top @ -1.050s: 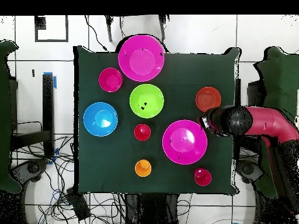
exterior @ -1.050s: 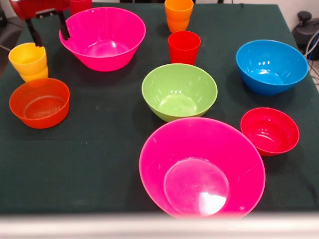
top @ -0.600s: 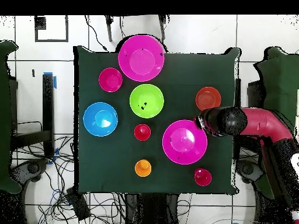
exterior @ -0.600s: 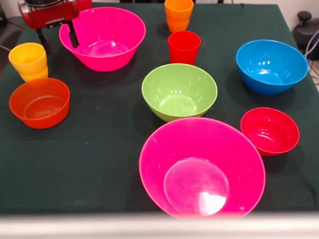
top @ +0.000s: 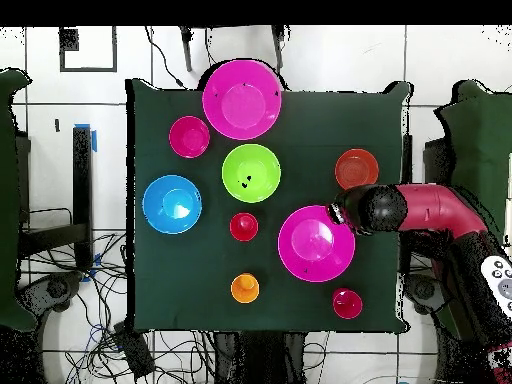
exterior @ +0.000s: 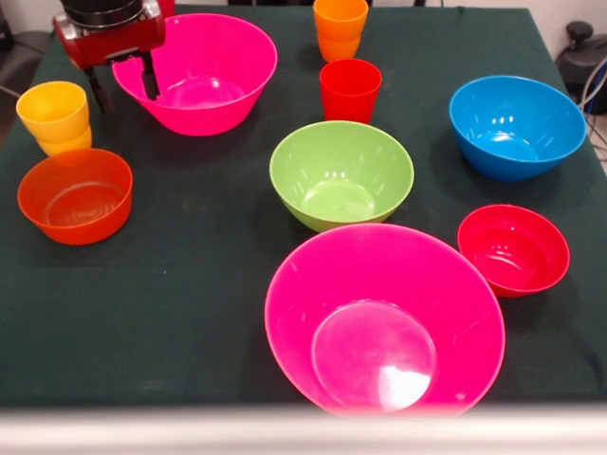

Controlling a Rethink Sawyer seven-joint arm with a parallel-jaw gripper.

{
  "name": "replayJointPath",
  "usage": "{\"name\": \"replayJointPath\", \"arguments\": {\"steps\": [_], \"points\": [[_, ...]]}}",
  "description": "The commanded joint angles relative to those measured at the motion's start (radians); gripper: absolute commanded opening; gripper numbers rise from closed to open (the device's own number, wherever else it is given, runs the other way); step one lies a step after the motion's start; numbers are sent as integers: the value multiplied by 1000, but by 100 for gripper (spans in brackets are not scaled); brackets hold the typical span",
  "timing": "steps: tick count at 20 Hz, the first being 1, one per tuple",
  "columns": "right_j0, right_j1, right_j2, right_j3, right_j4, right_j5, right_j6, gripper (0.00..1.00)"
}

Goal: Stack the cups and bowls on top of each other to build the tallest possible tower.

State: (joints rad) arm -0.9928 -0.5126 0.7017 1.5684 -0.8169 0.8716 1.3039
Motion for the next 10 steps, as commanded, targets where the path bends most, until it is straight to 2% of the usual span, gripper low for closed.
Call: {"name": "replayJointPath", "arguments": {"steps": [1, 5, 10], "points": [[35, -23, -26, -21, -75, -54, -128, 100], [23, -84, -4, 1, -31, 3, -163, 100], [11, -98, 14, -33, 8, 63, -215, 100]]}}
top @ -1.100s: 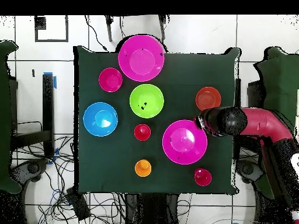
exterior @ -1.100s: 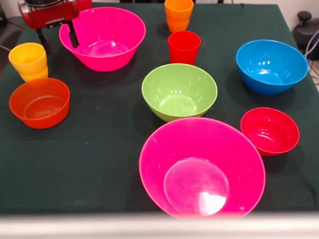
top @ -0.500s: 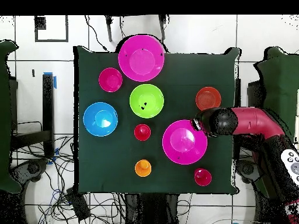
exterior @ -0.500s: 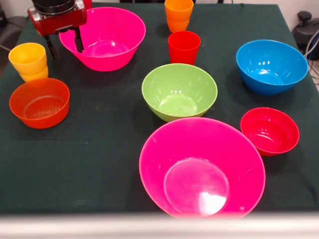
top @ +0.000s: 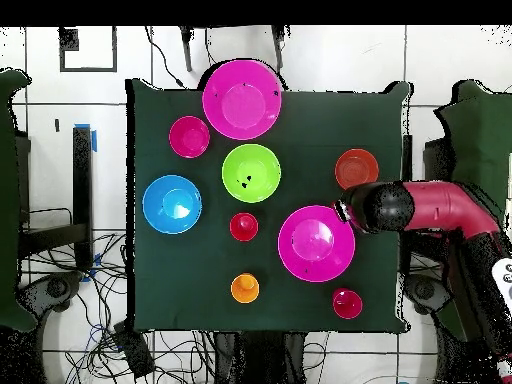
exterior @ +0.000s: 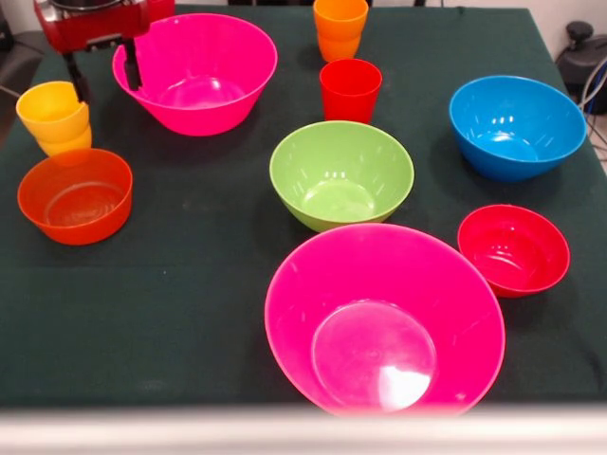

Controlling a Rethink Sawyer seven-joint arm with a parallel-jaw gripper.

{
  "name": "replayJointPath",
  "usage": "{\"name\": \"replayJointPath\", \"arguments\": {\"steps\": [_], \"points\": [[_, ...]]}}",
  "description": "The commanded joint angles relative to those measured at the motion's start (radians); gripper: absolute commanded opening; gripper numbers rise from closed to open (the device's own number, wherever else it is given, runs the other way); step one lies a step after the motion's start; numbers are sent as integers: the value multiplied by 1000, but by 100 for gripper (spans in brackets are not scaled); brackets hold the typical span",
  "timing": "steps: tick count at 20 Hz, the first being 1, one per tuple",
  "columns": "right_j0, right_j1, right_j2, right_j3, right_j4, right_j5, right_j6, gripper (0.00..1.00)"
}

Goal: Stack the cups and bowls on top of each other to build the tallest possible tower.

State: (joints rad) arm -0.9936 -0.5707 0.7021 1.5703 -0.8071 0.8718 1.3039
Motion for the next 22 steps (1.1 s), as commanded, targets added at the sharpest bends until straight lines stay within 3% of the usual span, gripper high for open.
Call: {"name": "replayJointPath", "arguments": {"steps": [1, 9, 15, 22], "points": [[7, -36, 13, -46, 1, 72, -231, 100], [24, -27, 12, -77, 20, 107, -241, 100], [27, 61, -23, -94, -36, 26, -197, 100], [17, 68, -36, -92, -51, 24, -203, 100]]}}
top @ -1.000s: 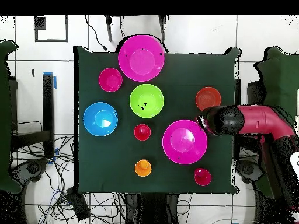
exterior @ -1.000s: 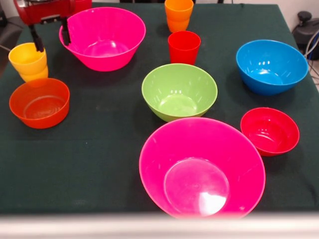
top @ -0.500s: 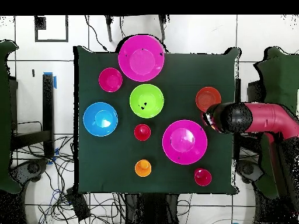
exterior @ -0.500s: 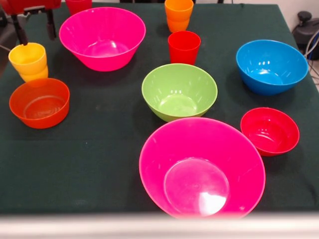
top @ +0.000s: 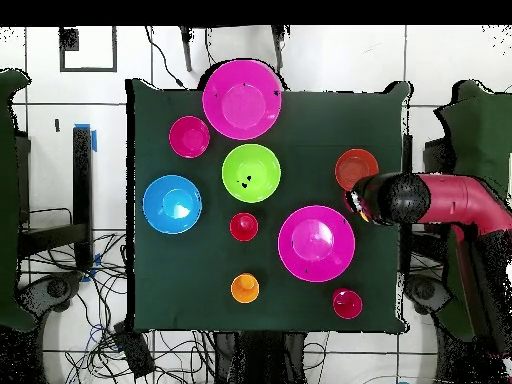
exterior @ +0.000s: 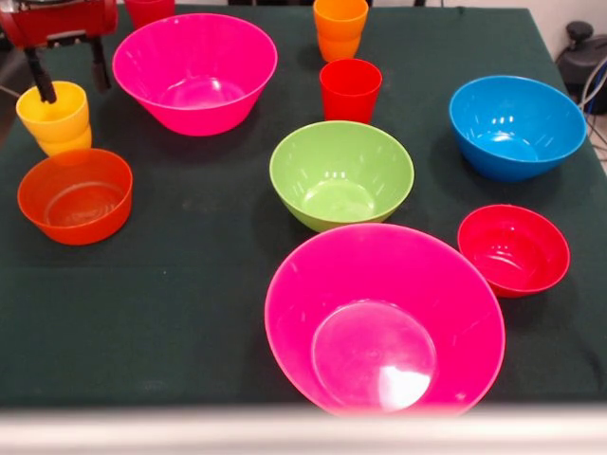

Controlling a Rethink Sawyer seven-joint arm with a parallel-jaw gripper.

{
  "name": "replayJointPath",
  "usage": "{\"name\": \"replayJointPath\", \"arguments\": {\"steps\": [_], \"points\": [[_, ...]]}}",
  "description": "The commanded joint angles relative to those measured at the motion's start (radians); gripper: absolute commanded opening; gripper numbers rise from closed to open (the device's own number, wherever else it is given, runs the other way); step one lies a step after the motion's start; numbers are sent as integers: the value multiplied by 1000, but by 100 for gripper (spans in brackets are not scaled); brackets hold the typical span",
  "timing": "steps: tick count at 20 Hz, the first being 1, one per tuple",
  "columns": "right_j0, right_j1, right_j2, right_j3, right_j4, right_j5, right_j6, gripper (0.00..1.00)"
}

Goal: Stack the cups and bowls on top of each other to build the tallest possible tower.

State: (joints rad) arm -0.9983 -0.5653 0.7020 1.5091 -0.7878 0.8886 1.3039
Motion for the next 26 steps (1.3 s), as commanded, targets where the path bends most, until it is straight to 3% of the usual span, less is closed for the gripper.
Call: {"name": "replayJointPath", "arguments": {"steps": [1, 5, 12, 26], "points": [[20, 65, -35, -31, -71, 3, -206, 100], [22, 90, -36, -49, -76, 4, -213, 100], [17, 64, -41, -50, -77, 31, -226, 100], [27, 126, -37, -115, -102, 7, -242, 100]]}}
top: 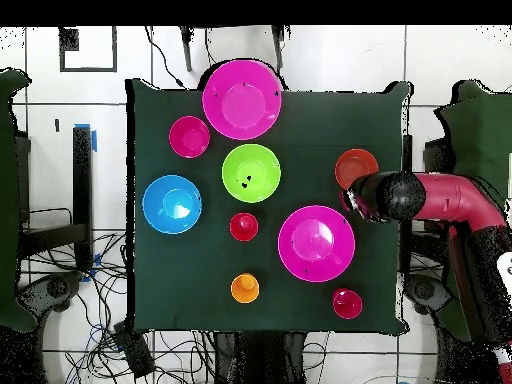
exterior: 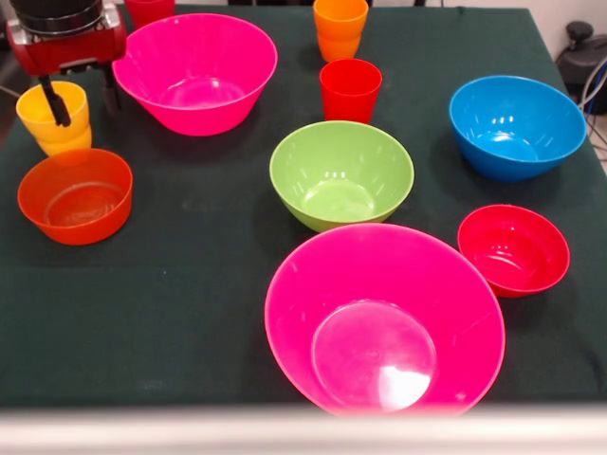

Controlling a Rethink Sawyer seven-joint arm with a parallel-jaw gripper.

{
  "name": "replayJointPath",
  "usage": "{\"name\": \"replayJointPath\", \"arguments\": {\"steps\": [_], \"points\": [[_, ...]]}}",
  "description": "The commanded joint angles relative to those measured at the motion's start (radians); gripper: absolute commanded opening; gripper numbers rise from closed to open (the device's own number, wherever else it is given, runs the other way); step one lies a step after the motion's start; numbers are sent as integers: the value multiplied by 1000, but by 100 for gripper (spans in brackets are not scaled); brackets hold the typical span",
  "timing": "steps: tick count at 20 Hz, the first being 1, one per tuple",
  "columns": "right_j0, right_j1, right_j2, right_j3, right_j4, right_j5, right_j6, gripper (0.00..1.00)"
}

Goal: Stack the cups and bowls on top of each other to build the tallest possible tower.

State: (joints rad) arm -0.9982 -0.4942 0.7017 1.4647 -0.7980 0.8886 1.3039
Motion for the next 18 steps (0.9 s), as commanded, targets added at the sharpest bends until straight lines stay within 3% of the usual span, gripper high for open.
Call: {"name": "replayJointPath", "arguments": {"steps": [1, 8, 18], "points": [[30, 59, -37, -77, -93, 8, -243, 100], [25, 53, -41, -90, -96, 21, -264, 100], [-18, -97, -37, 18, -33, 95, -278, 100]]}}
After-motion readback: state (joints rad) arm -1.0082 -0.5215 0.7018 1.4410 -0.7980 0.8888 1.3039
